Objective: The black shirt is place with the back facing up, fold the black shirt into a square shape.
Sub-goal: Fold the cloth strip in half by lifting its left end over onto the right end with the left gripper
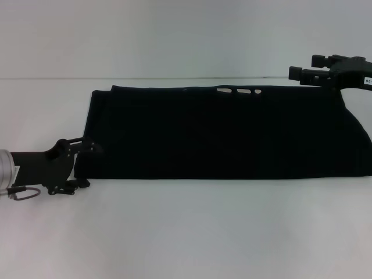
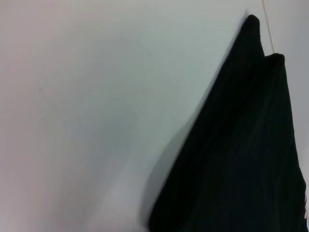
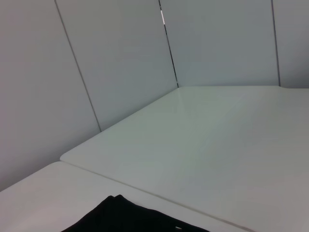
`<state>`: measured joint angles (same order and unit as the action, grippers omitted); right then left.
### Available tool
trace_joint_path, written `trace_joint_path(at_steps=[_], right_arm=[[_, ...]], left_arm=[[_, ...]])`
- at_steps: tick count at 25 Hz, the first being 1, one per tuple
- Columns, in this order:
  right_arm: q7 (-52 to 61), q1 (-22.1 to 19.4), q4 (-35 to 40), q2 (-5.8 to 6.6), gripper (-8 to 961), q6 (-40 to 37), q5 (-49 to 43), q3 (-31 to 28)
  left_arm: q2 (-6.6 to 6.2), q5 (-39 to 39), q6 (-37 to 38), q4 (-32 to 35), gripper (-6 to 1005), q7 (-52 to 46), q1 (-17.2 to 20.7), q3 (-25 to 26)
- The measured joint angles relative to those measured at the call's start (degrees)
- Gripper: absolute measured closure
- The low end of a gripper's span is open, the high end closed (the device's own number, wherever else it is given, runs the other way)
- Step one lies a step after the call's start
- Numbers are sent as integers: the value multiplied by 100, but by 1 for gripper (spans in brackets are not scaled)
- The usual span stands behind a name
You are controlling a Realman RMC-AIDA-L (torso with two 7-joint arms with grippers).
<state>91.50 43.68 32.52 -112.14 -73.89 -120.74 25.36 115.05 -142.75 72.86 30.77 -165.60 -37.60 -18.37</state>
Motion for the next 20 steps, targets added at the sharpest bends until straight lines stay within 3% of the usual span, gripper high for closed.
trace_joint_path(at_steps=[20], right_arm=[[23, -9, 0, -18, 40, -17, -3, -5]], left_arm=[[18, 38, -299, -46, 93, 104, 27, -2]])
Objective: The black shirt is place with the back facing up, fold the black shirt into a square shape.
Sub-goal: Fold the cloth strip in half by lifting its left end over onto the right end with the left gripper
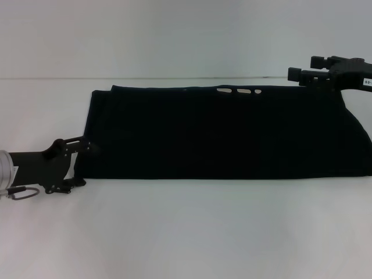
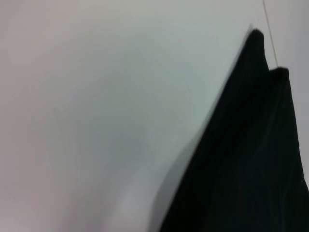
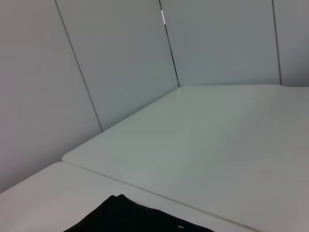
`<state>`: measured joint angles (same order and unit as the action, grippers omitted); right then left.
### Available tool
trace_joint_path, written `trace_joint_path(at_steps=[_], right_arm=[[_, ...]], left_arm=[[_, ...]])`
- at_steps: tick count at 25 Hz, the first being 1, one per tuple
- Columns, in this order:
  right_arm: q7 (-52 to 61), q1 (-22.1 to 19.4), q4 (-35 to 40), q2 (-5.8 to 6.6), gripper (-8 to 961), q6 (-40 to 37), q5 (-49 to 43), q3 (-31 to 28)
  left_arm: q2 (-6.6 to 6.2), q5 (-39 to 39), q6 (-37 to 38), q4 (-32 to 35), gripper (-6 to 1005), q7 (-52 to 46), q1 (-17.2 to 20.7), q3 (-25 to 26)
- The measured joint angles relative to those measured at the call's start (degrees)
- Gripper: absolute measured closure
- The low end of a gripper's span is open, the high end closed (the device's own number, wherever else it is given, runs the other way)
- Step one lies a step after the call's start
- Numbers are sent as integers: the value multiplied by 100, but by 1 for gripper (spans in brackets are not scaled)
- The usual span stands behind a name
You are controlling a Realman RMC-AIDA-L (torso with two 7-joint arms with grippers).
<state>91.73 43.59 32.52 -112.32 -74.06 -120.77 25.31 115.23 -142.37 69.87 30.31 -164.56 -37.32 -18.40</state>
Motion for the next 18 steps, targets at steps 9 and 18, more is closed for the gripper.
trace_joint_path(at_steps=[9, 18], right_arm=[[13, -4, 4, -9, 40, -30, 12, 0], [13, -19, 9, -8, 40, -31, 24, 0]], left_arm=[[-29, -12, -127, 18, 93, 116, -62, -9], [-33, -20, -188, 10, 94, 196, -92, -41]])
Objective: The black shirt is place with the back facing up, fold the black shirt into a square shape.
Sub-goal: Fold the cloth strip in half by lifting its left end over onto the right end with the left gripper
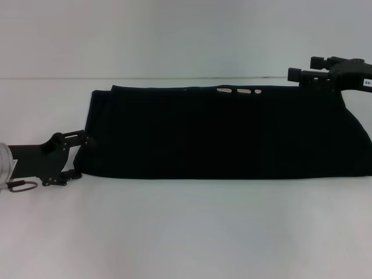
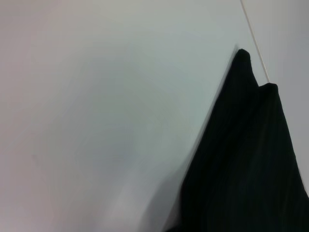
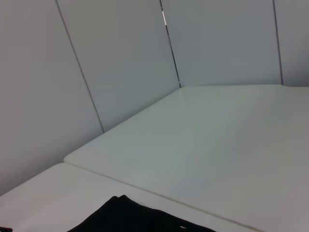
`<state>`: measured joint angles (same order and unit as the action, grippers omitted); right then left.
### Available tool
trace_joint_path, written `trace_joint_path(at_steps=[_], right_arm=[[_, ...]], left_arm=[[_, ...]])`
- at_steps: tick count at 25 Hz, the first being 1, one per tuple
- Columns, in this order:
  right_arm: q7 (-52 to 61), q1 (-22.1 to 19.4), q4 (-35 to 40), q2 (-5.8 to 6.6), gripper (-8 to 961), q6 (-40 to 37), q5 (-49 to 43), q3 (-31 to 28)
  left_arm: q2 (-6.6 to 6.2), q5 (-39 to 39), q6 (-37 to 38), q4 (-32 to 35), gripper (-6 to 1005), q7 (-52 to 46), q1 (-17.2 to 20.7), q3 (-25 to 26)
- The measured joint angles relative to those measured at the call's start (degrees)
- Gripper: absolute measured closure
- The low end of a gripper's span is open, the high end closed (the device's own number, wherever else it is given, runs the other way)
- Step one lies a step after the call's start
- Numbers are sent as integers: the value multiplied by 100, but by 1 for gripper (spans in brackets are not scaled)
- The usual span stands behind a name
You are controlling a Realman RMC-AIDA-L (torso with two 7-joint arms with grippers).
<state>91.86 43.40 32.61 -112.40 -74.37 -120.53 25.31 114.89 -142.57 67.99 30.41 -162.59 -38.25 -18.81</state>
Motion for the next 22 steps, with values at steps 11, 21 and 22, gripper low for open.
trace_joint_path(at_steps=[11, 21, 22], right_arm=[[21, -54, 9, 18, 41, -71, 131, 1], [7, -77, 9, 27, 41, -52, 202, -11], [5, -78, 9, 27, 41, -52, 204, -12]], left_arm=[[9, 72, 415, -35, 94, -63, 19, -1], [59, 84, 368, -98, 93, -148, 153, 51], [59, 96, 352, -98, 92, -146, 147, 52]])
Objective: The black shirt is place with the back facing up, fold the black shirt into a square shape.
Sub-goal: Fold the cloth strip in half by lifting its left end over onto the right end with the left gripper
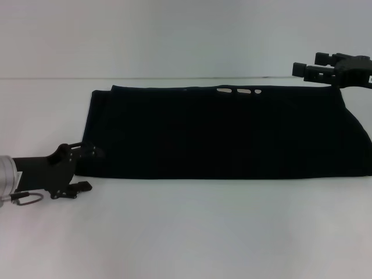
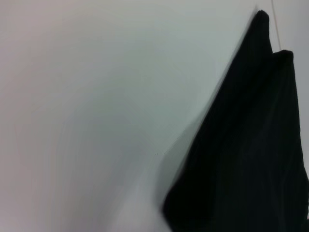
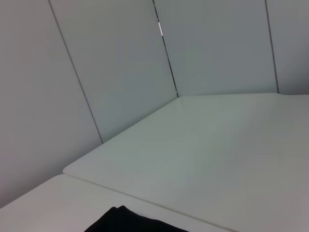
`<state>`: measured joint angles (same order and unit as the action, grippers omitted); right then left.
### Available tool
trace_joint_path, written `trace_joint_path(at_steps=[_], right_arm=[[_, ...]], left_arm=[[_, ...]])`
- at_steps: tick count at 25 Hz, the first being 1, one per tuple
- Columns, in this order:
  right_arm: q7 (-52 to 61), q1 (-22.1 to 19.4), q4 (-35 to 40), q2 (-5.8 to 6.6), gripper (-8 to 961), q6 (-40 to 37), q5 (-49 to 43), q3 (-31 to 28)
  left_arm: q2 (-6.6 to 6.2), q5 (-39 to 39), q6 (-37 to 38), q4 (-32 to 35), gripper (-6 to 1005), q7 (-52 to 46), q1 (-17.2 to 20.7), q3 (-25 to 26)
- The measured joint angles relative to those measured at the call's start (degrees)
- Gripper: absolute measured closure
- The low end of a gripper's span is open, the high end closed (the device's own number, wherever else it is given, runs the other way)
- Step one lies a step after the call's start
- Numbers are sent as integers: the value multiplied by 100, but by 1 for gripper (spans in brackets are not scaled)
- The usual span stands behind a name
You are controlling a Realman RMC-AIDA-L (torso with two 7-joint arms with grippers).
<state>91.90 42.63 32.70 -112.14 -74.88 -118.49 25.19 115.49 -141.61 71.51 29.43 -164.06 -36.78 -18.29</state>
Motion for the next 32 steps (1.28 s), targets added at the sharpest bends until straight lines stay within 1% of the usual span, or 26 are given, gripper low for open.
trace_joint_path(at_steps=[9, 19, 32], right_arm=[[18, -29, 0, 0, 41, -15, 8, 1], [7, -35, 0, 0, 42, -29, 11, 3], [-3, -39, 41, -4, 42, -29, 61, 10]], left_arm=[[-23, 111, -219, 2, 93, 35, -60, 1], [2, 111, -98, -8, 96, -2, -9, 1], [0, 77, -294, -25, 99, 35, -10, 2]])
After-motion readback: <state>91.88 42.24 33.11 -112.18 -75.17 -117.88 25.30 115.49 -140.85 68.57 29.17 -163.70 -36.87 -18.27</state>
